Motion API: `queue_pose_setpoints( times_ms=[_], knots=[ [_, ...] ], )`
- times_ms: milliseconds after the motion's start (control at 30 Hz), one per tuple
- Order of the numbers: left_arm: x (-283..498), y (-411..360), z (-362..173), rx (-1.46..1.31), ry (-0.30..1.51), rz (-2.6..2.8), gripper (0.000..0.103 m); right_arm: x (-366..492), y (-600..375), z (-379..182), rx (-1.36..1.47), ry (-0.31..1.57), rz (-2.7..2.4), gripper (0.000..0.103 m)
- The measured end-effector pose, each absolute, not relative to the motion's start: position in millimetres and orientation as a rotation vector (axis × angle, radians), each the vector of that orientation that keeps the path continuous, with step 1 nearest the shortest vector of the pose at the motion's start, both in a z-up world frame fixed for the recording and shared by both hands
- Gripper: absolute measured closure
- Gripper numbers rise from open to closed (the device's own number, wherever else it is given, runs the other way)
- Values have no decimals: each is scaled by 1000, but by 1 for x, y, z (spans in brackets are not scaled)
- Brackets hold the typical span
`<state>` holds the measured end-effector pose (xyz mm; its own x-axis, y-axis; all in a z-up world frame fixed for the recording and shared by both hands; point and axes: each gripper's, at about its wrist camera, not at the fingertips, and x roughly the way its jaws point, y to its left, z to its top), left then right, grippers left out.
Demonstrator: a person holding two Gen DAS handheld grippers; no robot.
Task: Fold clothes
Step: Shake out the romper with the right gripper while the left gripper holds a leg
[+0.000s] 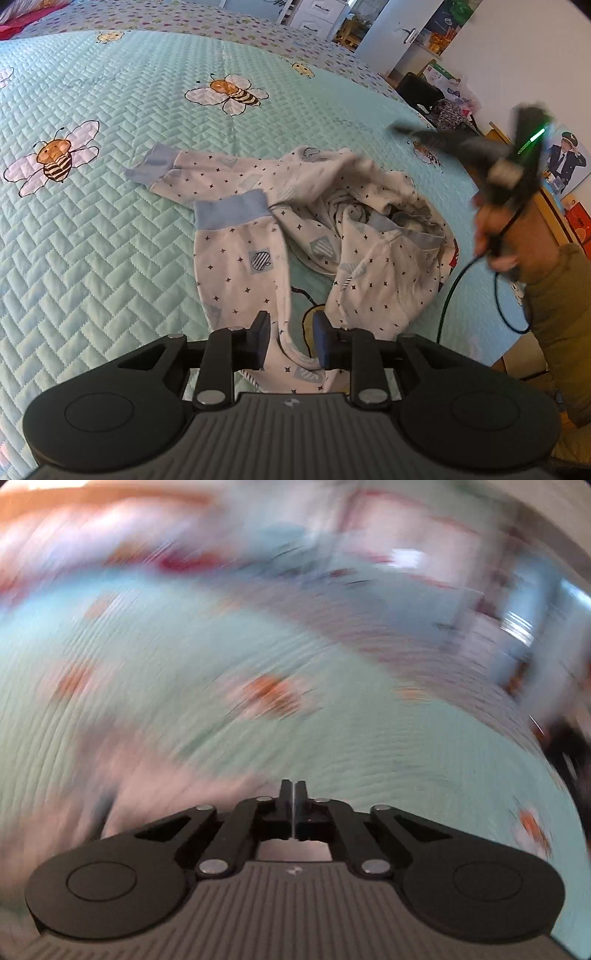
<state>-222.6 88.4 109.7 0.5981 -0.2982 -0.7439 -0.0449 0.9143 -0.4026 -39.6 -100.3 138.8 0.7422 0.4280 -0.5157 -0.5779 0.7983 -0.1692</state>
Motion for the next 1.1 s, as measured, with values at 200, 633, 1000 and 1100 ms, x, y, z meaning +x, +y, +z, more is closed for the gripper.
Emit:
queue_pose_setpoints(
  times_ms=[200,633,1000,1100],
  knots=[
    [-220,73,113,-384,911,-193,74,6,-223,172,50,489,209,99],
    [-195,57,107,-359,955,-172,56,-80,-53,60,-851,428,735,33],
    [-190,54,102,-358,973,-174,56,-31,-169,148,-31,378,352,99],
    [-191,51,103,-353,972,-180,56,-23,-254,155,235,402,91,98]
  ],
)
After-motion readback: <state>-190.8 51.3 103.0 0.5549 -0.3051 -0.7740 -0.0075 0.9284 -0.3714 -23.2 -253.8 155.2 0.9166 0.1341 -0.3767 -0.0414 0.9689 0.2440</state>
